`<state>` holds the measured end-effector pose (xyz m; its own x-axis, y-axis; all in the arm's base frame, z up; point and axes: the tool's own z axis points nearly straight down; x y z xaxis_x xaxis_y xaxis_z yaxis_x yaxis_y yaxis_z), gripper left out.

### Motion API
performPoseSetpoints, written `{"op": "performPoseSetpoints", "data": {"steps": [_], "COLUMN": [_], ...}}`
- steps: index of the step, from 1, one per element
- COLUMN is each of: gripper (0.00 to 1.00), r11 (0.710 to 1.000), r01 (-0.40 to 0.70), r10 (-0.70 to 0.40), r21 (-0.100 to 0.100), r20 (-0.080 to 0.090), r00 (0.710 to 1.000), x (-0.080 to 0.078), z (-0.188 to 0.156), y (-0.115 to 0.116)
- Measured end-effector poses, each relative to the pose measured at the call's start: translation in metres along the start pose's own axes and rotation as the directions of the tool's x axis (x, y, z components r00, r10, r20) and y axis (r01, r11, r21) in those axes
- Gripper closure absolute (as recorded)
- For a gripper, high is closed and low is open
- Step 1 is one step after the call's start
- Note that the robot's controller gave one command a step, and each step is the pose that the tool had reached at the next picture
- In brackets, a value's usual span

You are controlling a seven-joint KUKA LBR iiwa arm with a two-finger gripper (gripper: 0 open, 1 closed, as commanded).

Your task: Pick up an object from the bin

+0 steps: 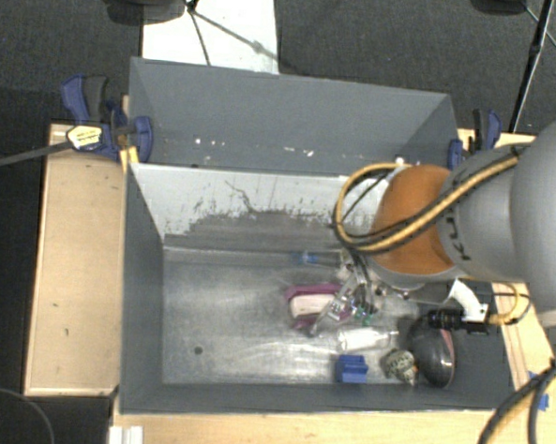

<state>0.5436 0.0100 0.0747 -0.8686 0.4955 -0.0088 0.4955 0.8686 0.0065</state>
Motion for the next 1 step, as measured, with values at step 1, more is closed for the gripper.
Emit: {"op": "performPoseSetpoints", "data": {"steps": [1], "gripper": [1.0], "r11": [1.0], "r01": [0.0], "r10": [0.0], "r21": [-0.002], "r20": [0.007], "r00": [1.0], "x": [-0.0024], "z": [-0.0017], "y": [0.0002]}}
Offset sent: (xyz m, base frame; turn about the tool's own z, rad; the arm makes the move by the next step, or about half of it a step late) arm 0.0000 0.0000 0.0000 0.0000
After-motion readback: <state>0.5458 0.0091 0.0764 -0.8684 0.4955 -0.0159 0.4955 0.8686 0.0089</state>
